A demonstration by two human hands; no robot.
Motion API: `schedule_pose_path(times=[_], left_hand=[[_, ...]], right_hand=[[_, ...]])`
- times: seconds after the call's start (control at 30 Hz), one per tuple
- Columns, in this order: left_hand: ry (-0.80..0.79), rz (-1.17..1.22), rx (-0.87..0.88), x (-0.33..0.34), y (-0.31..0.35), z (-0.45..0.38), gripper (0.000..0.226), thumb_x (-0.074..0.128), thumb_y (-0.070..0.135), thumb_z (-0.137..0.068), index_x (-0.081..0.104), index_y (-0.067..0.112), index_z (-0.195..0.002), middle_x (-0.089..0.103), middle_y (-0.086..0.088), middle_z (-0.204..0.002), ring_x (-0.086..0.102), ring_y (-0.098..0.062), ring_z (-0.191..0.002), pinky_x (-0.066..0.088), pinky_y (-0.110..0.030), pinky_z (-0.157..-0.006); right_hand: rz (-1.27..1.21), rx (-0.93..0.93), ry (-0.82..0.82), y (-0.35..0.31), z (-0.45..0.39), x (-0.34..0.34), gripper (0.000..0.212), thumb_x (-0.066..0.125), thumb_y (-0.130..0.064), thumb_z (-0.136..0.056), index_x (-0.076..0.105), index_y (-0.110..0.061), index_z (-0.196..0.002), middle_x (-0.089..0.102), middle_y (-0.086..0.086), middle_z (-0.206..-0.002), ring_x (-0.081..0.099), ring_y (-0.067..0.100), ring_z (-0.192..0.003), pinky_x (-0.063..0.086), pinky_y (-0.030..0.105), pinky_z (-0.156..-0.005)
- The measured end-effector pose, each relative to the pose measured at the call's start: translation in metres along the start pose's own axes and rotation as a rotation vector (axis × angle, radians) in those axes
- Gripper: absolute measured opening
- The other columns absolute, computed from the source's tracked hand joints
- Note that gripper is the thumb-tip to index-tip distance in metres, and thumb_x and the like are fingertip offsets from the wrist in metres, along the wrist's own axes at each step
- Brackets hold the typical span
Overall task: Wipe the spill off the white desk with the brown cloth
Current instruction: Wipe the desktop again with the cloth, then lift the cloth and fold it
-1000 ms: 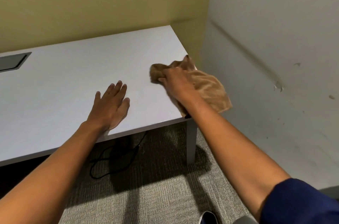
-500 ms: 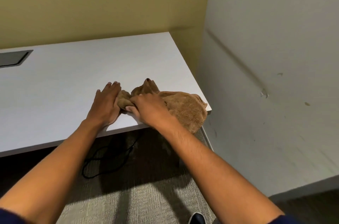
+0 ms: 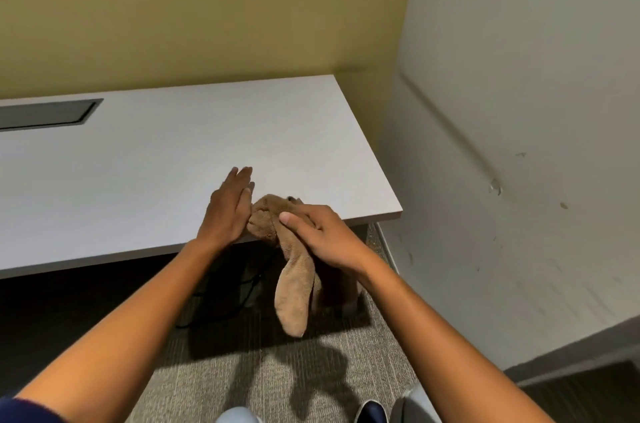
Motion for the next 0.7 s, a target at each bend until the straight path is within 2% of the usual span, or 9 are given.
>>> schedule_pose_path(times=[0.07, 0.13, 0.27, 0.37, 0.43, 0.5, 0.53, 0.6, 0.7], left_hand=[[0.045, 0.199, -0.084, -0.003, 0.002, 0.009, 0.055, 0.034, 0.033, -0.096, 0.049, 0.01, -0.144, 0.051, -0.004, -0.145, 0.033, -0.022, -0.147, 0.031, -0.041, -0.118], [0.088, 0.379, -0.193, -0.005, 0.001, 0.019, 0.048, 0.04, 0.031, -0.097, 0.056, 0.012, -0.139, 0.058, 0.001, -0.136, 0.05, -0.022, -0.135, 0.039, -0.032, -0.11], [0.189, 0.638, -0.273, -0.003, 0.014, 0.046, 0.038, 0.047, 0.028, -0.101, 0.065, 0.003, -0.122, 0.07, -0.018, -0.115, 0.068, -0.021, -0.106, 0.052, -0.023, -0.086], [0.017, 1.166, -0.384, 0.019, 0.039, 0.07, 0.063, 0.051, 0.058, -0.093, 0.066, 0.004, -0.123, 0.065, -0.025, -0.123, 0.066, -0.031, -0.11, 0.051, -0.043, -0.098], [-0.091, 1.419, -0.469, 0.031, 0.056, 0.088, 0.075, 0.046, 0.072, -0.083, 0.074, 0.01, -0.114, 0.067, -0.022, -0.123, 0.067, -0.034, -0.11, 0.057, -0.045, -0.091], [-0.176, 1.535, -0.493, 0.039, 0.072, 0.107, 0.083, 0.039, 0.076, -0.082, 0.07, 0.01, -0.122, 0.064, -0.024, -0.128, 0.065, -0.037, -0.116, 0.057, -0.047, -0.091], [-0.205, 1.562, -0.496, 0.04, 0.08, 0.116, 0.087, 0.043, 0.077, -0.081, 0.065, 0.007, -0.128, 0.06, -0.026, -0.133, 0.061, -0.039, -0.12, 0.054, -0.05, -0.095], [-0.252, 1.61, -0.472, 0.039, 0.091, 0.129, 0.092, 0.065, 0.071, -0.073, 0.058, 0.003, -0.135, 0.055, -0.03, -0.138, 0.058, -0.04, -0.125, 0.051, -0.052, -0.098], [-0.312, 1.59, -0.421, 0.03, 0.107, 0.135, 0.087, 0.088, 0.044, -0.065, 0.058, 0.0, -0.133, 0.054, -0.029, -0.139, 0.056, -0.038, -0.127, 0.047, -0.05, -0.106]], right_hand=[[-0.266, 0.067, -0.007, 0.005, 0.01, 0.0, 0.022, 0.05, -0.029, -0.104, 0.07, -0.025, -0.097, 0.073, -0.012, -0.087, 0.067, -0.001, -0.084, 0.049, 0.017, -0.078], [-0.535, 0.139, 0.006, 0.009, 0.018, 0.002, 0.026, 0.05, -0.03, -0.103, 0.07, -0.014, -0.108, 0.076, -0.002, -0.094, 0.071, 0.009, -0.086, 0.055, 0.023, -0.08], [-0.908, 0.225, 0.063, 0.005, 0.021, 0.002, 0.036, 0.058, -0.036, -0.096, 0.066, -0.004, -0.112, 0.071, 0.011, -0.093, 0.069, 0.019, -0.082, 0.06, 0.033, -0.082], [-1.077, 0.247, 0.119, 0.0, 0.019, -0.001, 0.053, 0.065, -0.039, -0.094, 0.059, 0.001, -0.128, 0.063, 0.021, -0.113, 0.062, 0.032, -0.105, 0.046, 0.049, -0.106], [-1.175, 0.257, 0.146, -0.002, 0.021, -0.003, 0.051, 0.065, -0.041, -0.093, 0.064, -0.003, -0.127, 0.063, 0.021, -0.121, 0.061, 0.033, -0.113, 0.039, 0.051, -0.113], [-1.258, 0.273, 0.174, -0.004, 0.026, -0.007, 0.04, 0.056, -0.042, -0.097, 0.078, -0.01, -0.105, 0.072, 0.014, -0.104, 0.07, 0.026, -0.096, 0.05, 0.044, -0.102], [-1.295, 0.261, 0.194, -0.006, 0.03, -0.01, 0.042, 0.051, -0.042, -0.099, 0.08, -0.012, -0.095, 0.075, 0.011, -0.095, 0.073, 0.023, -0.088, 0.056, 0.04, -0.093], [-1.334, 0.232, 0.234, -0.009, 0.037, -0.016, 0.046, 0.047, -0.041, -0.101, 0.081, -0.013, -0.089, 0.076, 0.01, -0.091, 0.074, 0.023, -0.085, 0.061, 0.037, -0.082], [-1.355, 0.215, 0.29, -0.015, 0.052, -0.023, 0.048, 0.047, -0.038, -0.101, 0.081, -0.01, -0.081, 0.076, 0.009, -0.084, 0.074, 0.022, -0.078, 0.062, 0.035, -0.074]])
Point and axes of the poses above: each hand's wrist, its own z-axis away from the middle knuckle, its own x-axis out of the palm, y = z × x, the point moved 8 cm from there along -z, towards the middle knuckle
